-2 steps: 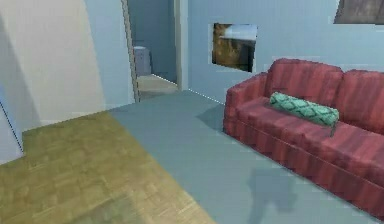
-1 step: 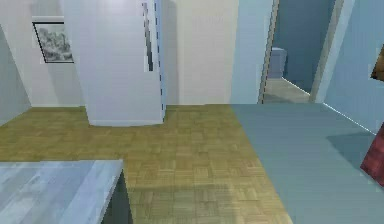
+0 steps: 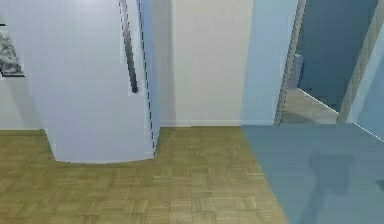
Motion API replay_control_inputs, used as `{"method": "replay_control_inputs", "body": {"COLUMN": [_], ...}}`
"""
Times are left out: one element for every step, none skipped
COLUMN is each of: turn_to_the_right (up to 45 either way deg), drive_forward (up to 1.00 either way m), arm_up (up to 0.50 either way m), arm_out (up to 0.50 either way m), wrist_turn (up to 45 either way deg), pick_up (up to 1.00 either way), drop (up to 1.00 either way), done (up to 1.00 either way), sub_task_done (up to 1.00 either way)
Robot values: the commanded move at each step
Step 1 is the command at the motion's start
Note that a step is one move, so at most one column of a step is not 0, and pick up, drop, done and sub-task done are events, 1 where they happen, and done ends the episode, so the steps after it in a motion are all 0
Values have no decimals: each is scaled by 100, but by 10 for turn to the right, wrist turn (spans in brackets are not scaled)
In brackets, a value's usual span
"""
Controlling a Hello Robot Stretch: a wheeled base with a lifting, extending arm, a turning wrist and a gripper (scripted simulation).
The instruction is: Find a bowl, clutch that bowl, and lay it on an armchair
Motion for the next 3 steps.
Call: {"method": "replay_control_inputs", "body": {"turn_to_the_right": [-450, -30, 0], "drive_forward": [0, 0, 20], "arm_up": [0, 0, 0], "arm_out": [0, 0, 0], "wrist_turn": [0, 0, 0], "pick_up": [0, 0, 0], "drop": [0, 0, 0], "done": [0, 0, 0], "sub_task_done": [0, 0, 0]}}
